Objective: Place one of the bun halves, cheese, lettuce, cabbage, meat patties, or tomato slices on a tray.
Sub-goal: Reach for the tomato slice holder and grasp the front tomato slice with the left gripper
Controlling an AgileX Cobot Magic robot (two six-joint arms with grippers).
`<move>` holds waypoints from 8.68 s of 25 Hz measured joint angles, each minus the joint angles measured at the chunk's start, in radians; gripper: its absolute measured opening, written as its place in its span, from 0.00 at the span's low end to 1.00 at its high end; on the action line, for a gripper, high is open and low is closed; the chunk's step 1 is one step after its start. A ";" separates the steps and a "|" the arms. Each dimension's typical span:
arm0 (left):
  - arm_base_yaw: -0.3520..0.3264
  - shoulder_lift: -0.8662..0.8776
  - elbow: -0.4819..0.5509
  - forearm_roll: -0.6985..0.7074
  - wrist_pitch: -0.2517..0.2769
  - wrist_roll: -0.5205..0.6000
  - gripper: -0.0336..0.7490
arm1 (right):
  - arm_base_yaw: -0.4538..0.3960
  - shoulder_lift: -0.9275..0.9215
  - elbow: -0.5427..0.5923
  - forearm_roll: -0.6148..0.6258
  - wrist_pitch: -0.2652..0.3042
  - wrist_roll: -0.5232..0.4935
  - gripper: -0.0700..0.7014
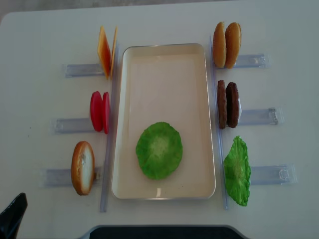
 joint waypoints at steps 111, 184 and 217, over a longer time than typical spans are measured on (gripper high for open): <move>0.000 1.426 -0.733 0.161 0.113 -0.321 0.77 | 0.000 0.000 0.000 0.000 0.000 0.000 0.72; -0.473 1.785 -0.759 0.107 -0.115 -0.733 0.77 | 0.000 0.000 0.000 0.000 0.000 0.000 0.72; -0.473 1.808 -0.760 0.153 -0.102 -0.718 0.31 | 0.000 0.000 0.000 0.000 0.000 0.000 0.72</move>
